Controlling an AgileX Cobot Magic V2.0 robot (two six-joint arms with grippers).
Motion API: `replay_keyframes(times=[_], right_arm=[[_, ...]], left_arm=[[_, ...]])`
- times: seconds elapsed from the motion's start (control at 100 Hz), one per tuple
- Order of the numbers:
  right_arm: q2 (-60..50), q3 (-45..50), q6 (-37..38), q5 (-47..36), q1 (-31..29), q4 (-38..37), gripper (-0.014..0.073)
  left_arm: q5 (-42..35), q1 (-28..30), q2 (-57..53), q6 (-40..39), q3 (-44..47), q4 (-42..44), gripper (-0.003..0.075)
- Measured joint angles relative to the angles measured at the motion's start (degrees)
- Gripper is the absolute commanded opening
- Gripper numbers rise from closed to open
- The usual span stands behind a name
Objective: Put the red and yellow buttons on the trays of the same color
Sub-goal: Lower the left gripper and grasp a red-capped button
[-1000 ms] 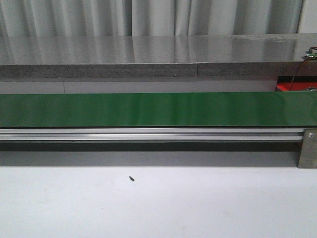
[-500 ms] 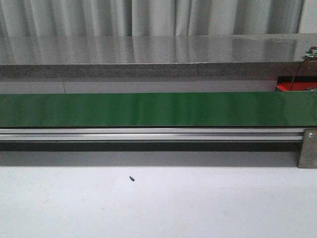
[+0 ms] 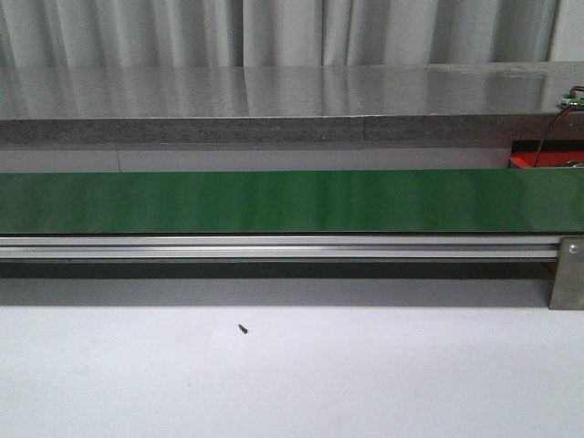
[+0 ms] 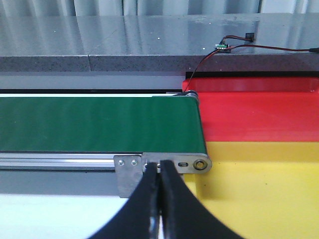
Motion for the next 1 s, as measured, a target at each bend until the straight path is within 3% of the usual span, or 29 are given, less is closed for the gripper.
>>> replay_keyframes(times=[0.19, 0.3, 0.75, 1.0], right_arm=[[0.00, 0.00, 0.00, 0.00, 0.00, 0.00, -0.0070], [0.00, 0.00, 0.00, 0.00, 0.00, 0.00, -0.0070], [0.00, 0.00, 0.00, 0.00, 0.00, 0.00, -0.0070], [0.00, 0.00, 0.00, 0.00, 0.00, 0.00, -0.0070]], left_arm=[[0.00, 0.00, 0.00, 0.00, 0.00, 0.00, 0.0102], [0.23, 0.00, 0.00, 0.00, 0.00, 0.00, -0.0018], [11.06, -0.83, -11.43, 1.64, -3.24, 0.00, -0.0019], [12.95, -8.22, -15.58, 5.02, -7.87, -1.78, -0.0019]])
